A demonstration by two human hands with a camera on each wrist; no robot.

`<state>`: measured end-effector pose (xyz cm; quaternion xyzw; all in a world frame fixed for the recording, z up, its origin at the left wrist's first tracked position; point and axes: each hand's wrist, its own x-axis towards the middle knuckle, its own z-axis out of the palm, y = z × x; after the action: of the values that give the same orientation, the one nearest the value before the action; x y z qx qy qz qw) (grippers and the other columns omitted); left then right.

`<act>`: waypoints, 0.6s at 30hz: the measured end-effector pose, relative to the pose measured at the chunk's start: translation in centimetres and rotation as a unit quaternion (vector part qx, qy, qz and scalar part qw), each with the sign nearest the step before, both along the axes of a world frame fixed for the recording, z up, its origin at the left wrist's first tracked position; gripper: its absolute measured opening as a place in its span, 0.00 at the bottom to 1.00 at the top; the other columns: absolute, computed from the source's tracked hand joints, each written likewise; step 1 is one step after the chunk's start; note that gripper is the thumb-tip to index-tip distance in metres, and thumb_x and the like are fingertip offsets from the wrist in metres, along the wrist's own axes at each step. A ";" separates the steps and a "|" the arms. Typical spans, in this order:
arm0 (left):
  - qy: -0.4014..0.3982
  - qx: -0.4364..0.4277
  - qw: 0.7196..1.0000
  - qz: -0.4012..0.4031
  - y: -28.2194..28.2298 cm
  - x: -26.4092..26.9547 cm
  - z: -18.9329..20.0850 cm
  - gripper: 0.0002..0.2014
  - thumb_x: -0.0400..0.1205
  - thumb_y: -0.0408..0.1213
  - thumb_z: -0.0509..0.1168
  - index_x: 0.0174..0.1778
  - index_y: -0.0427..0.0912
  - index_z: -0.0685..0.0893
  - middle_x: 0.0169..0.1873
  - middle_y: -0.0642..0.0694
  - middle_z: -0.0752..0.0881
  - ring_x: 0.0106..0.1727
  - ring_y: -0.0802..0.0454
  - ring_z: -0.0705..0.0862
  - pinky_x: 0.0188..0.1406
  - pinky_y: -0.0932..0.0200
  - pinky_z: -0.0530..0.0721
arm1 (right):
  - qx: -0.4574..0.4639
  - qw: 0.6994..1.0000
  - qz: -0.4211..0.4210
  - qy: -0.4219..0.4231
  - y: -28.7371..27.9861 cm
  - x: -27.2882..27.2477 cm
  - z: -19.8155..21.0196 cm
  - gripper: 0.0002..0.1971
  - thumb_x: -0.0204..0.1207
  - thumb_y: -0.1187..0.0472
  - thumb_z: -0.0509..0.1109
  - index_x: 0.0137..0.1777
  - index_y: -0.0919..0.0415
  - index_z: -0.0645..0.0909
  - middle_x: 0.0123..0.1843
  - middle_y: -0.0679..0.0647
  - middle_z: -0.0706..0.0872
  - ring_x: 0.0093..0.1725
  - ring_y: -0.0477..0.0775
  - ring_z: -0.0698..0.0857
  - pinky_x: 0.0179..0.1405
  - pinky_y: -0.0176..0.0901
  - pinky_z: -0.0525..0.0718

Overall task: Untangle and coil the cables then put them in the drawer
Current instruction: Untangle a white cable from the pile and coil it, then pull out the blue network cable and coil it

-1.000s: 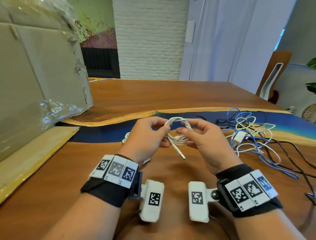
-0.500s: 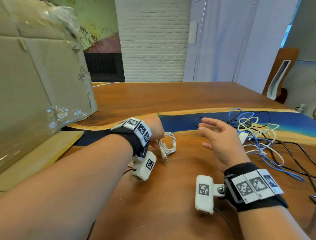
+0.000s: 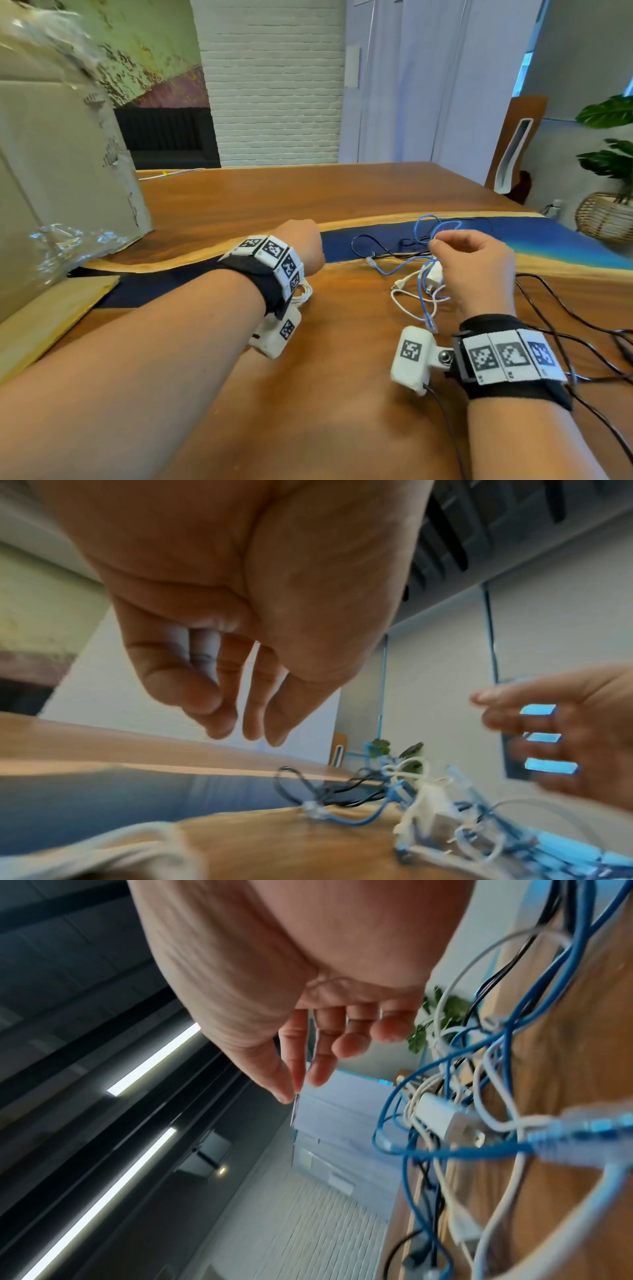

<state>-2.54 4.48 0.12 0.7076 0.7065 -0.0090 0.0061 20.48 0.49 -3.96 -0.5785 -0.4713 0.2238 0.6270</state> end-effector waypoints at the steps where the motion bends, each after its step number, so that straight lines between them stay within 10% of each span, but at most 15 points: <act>1: -0.062 0.004 0.998 -0.031 -0.4 1.4 0.4 0.08 0.86 0.36 0.65 0.43 0.41 0.87 0.38 0.46 0.86 0.36 0.47 0.78 0.34 0.57 0.79 | -0.007 1.000 -0.017 0.010 0.3 0.8 -0.2 0.03 0.75 0.62 0.79 0.44 0.52 0.91 0.43 0.50 0.92 0.45 0.50 0.90 0.44 0.42 0.86; 6: -0.206 -0.051 0.964 -0.161 -1.4 7.5 0.1 0.22 0.85 0.44 0.72 0.75 0.48 0.81 0.62 0.49 0.86 0.53 0.47 0.87 0.51 0.54 0.85 | -0.070 0.997 -0.006 0.009 1.1 2.4 -1.3 0.12 0.81 0.69 0.70 0.56 0.52 0.90 0.48 0.50 0.90 0.41 0.44 0.86 0.41 0.41 0.86; 9: -0.232 -0.118 0.952 -0.162 -1.3 10.2 -1.5 0.32 0.83 0.43 0.74 0.82 0.51 0.71 0.60 0.45 0.88 0.52 0.43 0.92 0.52 0.47 0.92 | -0.114 0.993 0.029 -0.012 1.5 2.1 -2.1 0.22 0.75 0.73 0.69 0.63 0.49 0.89 0.58 0.51 0.90 0.52 0.50 0.89 0.55 0.55 0.91; 12: -0.240 -0.121 0.949 -0.166 -1.6 11.8 -2.8 0.26 0.82 0.45 0.74 0.77 0.50 0.77 0.58 0.46 0.88 0.53 0.45 0.88 0.53 0.52 0.87 | -0.154 0.987 0.049 0.003 1.5 2.1 -2.3 0.28 0.77 0.77 0.64 0.71 0.51 0.85 0.70 0.54 0.85 0.68 0.55 0.84 0.69 0.60 0.85; 18: -0.312 0.039 0.940 -0.130 -0.9 12.0 -3.9 0.08 0.80 0.34 0.72 0.39 0.53 0.91 0.37 0.56 0.90 0.42 0.53 0.89 0.44 0.55 0.88 | -0.150 0.987 0.052 0.040 1.6 2.3 -2.3 0.30 0.80 0.75 0.60 0.78 0.52 0.79 0.77 0.57 0.81 0.72 0.58 0.84 0.70 0.63 0.85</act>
<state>9.46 3.61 -3.77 0.7602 0.5711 0.2392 0.1969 22.82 2.06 -6.24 -0.6312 -0.4365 0.3466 0.5393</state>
